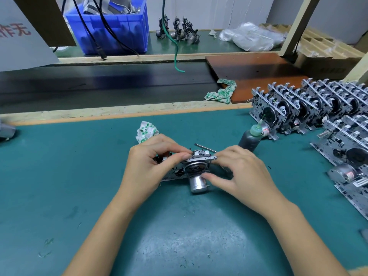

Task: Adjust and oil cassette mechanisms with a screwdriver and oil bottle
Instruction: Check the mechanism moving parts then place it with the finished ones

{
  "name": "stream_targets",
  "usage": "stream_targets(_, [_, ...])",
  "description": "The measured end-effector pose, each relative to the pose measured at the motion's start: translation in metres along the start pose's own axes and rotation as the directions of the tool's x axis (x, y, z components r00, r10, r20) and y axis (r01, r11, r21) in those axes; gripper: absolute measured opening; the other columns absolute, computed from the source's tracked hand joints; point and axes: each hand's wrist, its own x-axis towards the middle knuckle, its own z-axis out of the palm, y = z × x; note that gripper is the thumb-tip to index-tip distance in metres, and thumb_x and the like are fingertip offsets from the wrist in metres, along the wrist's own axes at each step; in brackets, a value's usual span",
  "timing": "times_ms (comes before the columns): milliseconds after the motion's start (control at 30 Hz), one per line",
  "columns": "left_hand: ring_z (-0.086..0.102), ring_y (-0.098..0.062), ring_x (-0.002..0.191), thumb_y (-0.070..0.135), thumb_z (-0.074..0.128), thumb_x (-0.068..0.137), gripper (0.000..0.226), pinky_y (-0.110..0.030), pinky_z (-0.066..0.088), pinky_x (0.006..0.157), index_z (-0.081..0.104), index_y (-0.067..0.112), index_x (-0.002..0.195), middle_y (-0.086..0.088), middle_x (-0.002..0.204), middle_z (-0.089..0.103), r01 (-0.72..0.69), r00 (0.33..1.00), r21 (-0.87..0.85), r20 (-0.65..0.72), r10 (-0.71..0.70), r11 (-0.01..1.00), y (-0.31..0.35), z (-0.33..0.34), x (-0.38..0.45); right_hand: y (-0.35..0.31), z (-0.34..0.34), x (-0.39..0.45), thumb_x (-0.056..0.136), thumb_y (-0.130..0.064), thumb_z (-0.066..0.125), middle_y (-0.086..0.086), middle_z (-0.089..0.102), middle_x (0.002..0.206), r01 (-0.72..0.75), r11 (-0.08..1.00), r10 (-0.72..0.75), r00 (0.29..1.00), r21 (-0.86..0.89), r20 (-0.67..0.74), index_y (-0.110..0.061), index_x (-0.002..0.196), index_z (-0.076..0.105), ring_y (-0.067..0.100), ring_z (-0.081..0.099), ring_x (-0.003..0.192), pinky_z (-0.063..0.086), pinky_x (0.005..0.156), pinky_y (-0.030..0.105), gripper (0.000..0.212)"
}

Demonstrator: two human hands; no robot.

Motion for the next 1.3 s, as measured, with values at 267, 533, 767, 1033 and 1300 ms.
stream_targets(267, [0.059,-0.007,0.074,0.019,0.07,0.077,0.016,-0.016,0.042,0.063,0.072,0.035,0.078,0.01,0.08,0.067,-0.028,1.0,0.031,-0.009,0.029,0.999,0.0,-0.001,-0.001,-0.003,0.003,-0.001,0.08,-0.047,0.063,-0.016,0.068,0.093,-0.041,0.997,0.045,0.997,0.058,-0.066,-0.018,0.088,0.074,0.009,0.052,0.091,0.037,0.075,0.023,0.032])
stream_targets(533, [0.059,-0.008,0.073,0.02,0.074,0.077,0.014,-0.02,0.043,0.063,0.072,0.034,0.079,0.01,0.079,0.068,-0.017,1.0,0.031,-0.006,0.018,0.999,0.001,-0.002,-0.002,-0.006,-0.002,0.002,0.078,-0.048,0.07,-0.019,0.063,0.096,-0.073,0.978,0.093,0.991,0.196,-0.098,-0.023,0.099,0.068,0.007,0.054,0.097,0.042,0.084,0.025,0.033])
stream_targets(767, [0.058,-0.006,0.076,0.033,0.071,0.075,0.013,-0.009,0.041,0.071,0.074,0.032,0.087,0.014,0.086,0.066,-0.075,0.994,0.28,0.096,0.05,0.957,0.013,-0.035,-0.004,-0.024,-0.022,0.023,0.083,-0.056,0.05,-0.014,0.047,0.081,0.151,0.983,-0.145,0.988,0.106,-0.058,-0.026,0.09,0.053,0.004,0.04,0.078,0.035,0.066,0.023,0.031])
stream_targets(1033, [0.049,0.001,0.068,0.031,0.062,0.083,0.018,-0.004,0.033,0.063,0.075,0.018,0.084,0.015,0.075,0.057,-0.172,0.977,0.532,0.203,0.072,0.829,0.024,-0.049,-0.012,-0.034,-0.045,0.05,0.091,-0.048,0.051,-0.011,0.044,0.076,0.286,0.958,-0.273,0.898,0.013,0.344,-0.029,0.082,0.034,0.011,0.039,0.069,0.03,0.06,0.024,0.027])
stream_targets(1300, [0.057,-0.015,0.074,0.04,0.045,0.091,0.032,-0.036,0.049,0.051,0.072,0.023,0.089,0.008,0.079,0.062,-0.532,0.844,0.564,0.415,0.341,0.632,0.072,-0.006,0.015,-0.005,-0.105,-0.007,0.09,-0.049,0.053,-0.013,0.046,0.061,0.165,0.975,-0.191,0.965,0.148,0.182,-0.03,0.071,0.039,0.008,0.036,0.054,0.029,0.052,0.016,0.03])
